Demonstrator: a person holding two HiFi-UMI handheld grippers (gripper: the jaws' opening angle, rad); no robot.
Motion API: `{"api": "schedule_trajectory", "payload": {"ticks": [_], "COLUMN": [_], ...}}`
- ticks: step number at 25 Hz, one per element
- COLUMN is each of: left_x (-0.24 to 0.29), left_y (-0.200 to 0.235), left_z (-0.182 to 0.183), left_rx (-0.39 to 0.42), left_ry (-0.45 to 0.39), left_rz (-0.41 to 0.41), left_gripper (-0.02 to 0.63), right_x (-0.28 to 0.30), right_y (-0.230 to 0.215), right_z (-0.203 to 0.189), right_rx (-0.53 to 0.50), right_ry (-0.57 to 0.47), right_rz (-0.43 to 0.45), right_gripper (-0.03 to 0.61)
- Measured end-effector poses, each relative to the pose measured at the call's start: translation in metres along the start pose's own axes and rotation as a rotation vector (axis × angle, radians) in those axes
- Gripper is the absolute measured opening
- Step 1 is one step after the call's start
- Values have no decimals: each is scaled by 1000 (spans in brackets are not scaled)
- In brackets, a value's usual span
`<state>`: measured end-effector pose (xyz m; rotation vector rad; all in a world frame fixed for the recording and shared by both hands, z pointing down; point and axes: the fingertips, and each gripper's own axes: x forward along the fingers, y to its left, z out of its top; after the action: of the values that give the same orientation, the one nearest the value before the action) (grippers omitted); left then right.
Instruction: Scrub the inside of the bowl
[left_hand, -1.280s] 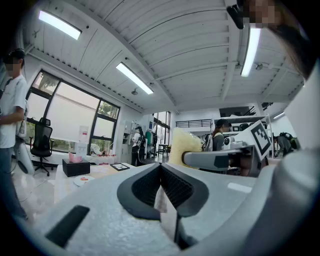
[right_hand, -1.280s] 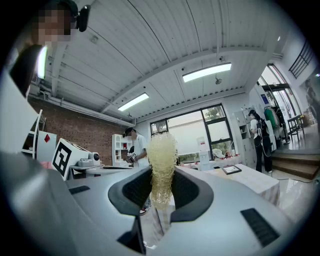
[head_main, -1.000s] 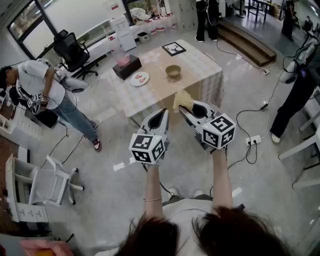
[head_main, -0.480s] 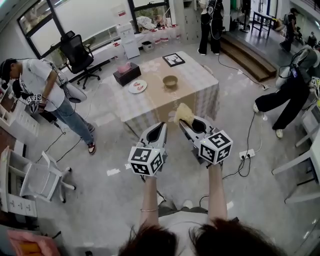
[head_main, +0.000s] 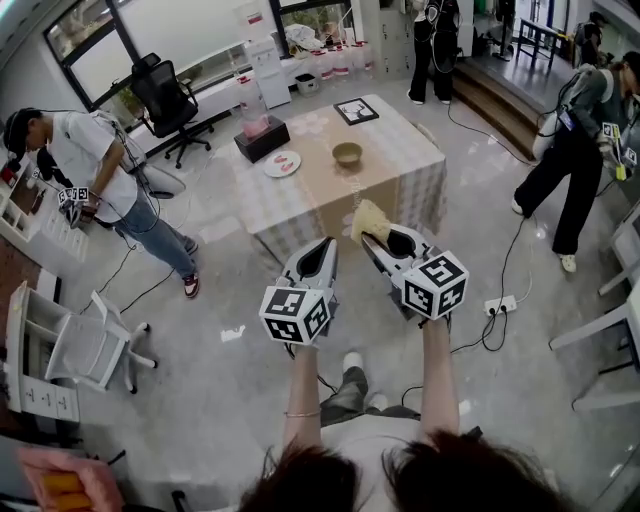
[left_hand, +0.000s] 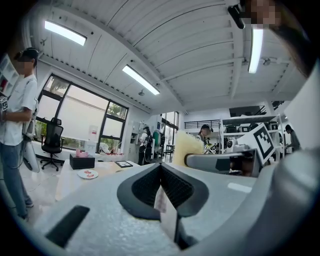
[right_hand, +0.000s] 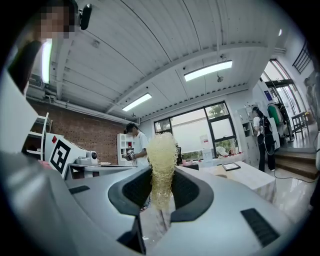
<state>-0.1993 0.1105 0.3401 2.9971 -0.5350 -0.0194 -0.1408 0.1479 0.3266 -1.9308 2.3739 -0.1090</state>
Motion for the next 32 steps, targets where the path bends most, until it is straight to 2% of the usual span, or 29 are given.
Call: {"api": "schedule_trajectory", "payload": {"ticks": [6,17,32], "left_x": [29,93,153], "left_y": [14,52,107], "left_z": [-4,0,4], "left_rx": [-9,-3,-24], "left_ry": [7,24,26], "left_rz": [-11,-67,-125], "left_gripper": [11,11,11], "right_x": [16,60,114], "right_y": [-21,-78,-125], "right_z": [-4,-2,-4], "right_rx": [-1,21,22], "right_ry": [17,14,36], "right_rz": [1,-63,-116], "right_gripper": [95,95,95]}}
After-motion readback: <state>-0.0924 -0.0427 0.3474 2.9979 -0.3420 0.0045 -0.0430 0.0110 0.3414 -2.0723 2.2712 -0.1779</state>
